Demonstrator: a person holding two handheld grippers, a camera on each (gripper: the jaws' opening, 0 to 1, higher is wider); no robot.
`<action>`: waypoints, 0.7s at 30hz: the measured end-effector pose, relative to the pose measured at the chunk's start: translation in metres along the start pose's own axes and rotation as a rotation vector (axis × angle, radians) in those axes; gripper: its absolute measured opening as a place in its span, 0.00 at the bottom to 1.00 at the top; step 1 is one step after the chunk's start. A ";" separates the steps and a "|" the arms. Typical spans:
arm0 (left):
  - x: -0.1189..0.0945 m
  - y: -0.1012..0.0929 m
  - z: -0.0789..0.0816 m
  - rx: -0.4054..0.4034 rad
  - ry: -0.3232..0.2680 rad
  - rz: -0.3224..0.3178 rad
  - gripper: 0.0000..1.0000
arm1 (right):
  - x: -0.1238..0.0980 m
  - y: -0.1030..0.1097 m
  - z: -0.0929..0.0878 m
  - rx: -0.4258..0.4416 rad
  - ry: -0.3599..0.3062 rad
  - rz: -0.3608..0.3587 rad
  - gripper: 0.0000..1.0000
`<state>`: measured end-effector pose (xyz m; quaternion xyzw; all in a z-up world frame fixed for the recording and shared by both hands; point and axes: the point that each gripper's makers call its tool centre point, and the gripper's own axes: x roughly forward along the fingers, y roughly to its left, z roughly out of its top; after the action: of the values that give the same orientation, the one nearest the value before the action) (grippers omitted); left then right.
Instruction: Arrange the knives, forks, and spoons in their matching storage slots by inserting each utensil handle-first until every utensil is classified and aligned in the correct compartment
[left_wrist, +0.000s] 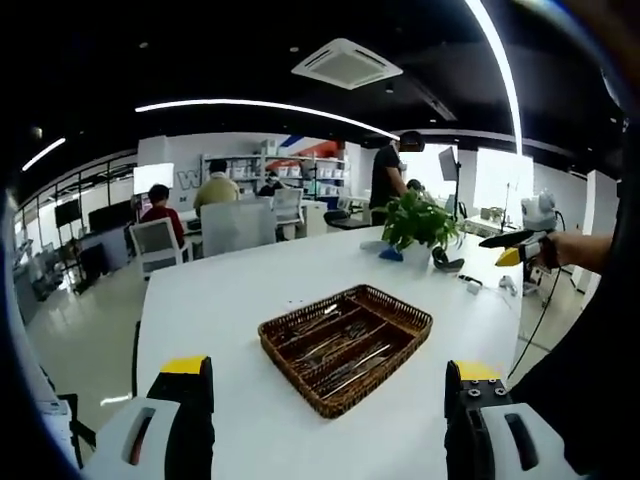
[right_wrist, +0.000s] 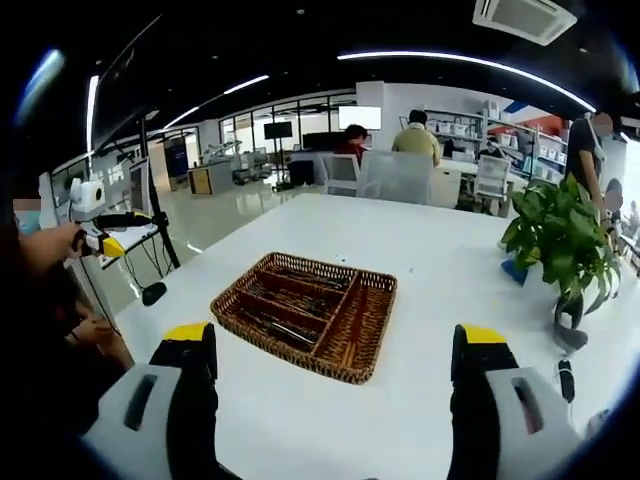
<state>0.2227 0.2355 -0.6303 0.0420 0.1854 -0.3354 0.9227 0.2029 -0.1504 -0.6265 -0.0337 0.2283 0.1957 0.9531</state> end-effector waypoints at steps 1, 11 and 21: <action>0.000 -0.001 0.001 -0.008 -0.007 0.001 1.00 | -0.001 -0.001 0.001 0.007 -0.002 0.003 0.99; 0.003 -0.003 0.001 -0.001 0.006 -0.001 1.00 | -0.002 0.000 -0.003 0.000 0.005 0.000 0.99; 0.007 -0.007 -0.008 0.027 0.055 -0.004 1.00 | -0.006 -0.004 -0.012 -0.001 0.034 -0.010 0.99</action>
<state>0.2211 0.2279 -0.6400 0.0634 0.2062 -0.3384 0.9159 0.1946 -0.1575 -0.6350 -0.0387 0.2440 0.1903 0.9501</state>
